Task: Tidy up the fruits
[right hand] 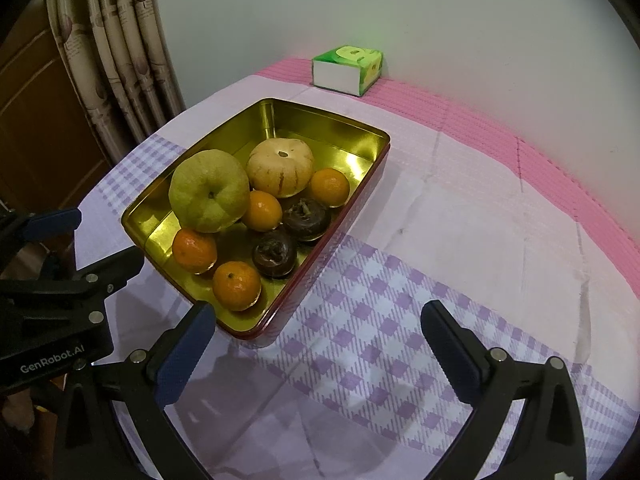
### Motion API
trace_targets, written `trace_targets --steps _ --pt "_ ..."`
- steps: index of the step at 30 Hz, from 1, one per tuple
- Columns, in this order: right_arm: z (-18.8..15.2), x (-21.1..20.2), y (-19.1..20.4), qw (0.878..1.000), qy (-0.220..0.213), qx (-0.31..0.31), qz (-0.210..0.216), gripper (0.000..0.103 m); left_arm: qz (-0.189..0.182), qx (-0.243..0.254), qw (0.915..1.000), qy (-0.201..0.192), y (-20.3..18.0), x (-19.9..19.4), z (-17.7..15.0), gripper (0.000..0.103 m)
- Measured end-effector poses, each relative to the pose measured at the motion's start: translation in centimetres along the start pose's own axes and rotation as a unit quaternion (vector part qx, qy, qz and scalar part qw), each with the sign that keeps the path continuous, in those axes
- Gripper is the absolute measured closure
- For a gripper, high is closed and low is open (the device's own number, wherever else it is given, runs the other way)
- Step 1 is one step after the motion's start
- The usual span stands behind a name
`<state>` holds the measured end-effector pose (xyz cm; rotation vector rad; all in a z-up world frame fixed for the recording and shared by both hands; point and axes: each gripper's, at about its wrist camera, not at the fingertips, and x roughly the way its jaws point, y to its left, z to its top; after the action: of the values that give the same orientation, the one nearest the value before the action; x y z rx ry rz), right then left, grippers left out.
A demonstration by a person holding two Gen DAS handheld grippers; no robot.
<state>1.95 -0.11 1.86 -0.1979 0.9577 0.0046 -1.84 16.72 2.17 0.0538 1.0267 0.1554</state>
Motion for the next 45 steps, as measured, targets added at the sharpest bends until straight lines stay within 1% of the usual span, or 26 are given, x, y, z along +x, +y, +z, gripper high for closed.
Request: trace_targets --steps 45 --pt "-0.56 0.39 0.08 1.000 0.010 0.000 0.002 0.001 0.004 0.002 1.0000 0.002 0.41 0.24 -0.34 0.022"
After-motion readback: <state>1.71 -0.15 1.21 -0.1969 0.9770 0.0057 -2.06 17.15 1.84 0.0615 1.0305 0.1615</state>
